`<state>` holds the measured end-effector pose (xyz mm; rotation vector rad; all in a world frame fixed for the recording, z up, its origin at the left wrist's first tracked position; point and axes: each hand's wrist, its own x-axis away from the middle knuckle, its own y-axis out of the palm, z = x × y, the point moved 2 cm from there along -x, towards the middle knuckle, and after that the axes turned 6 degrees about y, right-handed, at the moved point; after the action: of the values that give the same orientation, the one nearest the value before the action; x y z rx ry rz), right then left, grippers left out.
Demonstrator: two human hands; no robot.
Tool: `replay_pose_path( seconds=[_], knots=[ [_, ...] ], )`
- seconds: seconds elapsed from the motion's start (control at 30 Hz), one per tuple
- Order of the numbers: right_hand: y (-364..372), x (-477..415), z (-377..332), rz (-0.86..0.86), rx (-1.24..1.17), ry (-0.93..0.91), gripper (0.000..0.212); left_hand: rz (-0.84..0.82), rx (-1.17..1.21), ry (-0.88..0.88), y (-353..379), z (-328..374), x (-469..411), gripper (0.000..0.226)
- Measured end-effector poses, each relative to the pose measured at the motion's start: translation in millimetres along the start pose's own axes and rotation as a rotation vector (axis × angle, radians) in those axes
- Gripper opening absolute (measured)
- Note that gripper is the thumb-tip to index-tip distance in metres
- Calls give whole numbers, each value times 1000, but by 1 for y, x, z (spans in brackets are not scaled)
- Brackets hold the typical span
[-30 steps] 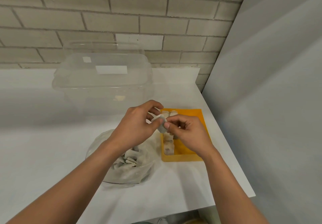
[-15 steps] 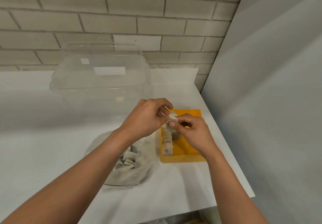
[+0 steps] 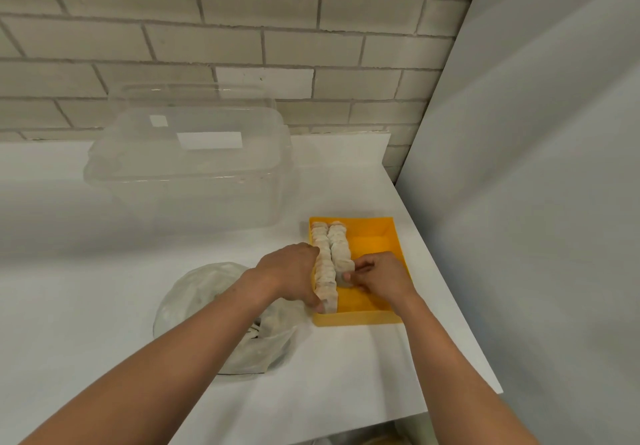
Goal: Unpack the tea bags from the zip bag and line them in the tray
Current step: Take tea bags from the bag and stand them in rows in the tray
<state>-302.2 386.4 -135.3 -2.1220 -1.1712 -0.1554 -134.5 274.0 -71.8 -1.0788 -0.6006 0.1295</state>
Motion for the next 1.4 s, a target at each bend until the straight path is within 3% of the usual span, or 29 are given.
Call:
replay_pose_path(
  seconds=[0.13, 0.3, 0.67, 0.8, 0.87, 0.93, 1.0, 1.07, 1.13, 1.23, 1.33, 1.4],
  knots=[
    [5, -8, -2, 70, 109, -20, 24, 2, -38, -23, 2, 2, -1, 92],
    [7, -8, 0, 80, 299, 17, 65, 26, -79, -32, 4, 3, 1, 81],
    [13, -9, -4, 140, 383, -60, 18, 23, -66, -36, 4, 3, 1, 82],
    [13, -7, -7, 129, 415, -50, 18, 7, -105, -24, 1, 5, 2, 78],
    [9, -2, -9, 131, 421, -45, 38, 32, -97, -15, -5, 5, 6, 80],
    [2, 7, -14, 165, 404, -77, 41, 141, -40, 16, -14, 4, 16, 84],
    [-5, 20, -21, 222, 331, -130, 24, 332, 82, 51, -23, 1, 36, 76],
    [-6, 37, -31, 269, 241, -183, 38, 562, 180, 71, -26, -10, 62, 58],
    [1, 60, -49, 315, 117, -294, 32, 760, 223, 25, -20, -27, 91, 39],
    [25, 101, -75, 329, -61, -491, 19, 917, 301, -136, 1, -58, 130, 20],
    [59, 138, -99, 134, -26, -716, 15, 979, 377, -275, 32, -81, 158, 18],
    [84, 145, -103, -94, 208, -748, 16, 939, 351, -333, 53, -91, 164, 18]
  ],
)
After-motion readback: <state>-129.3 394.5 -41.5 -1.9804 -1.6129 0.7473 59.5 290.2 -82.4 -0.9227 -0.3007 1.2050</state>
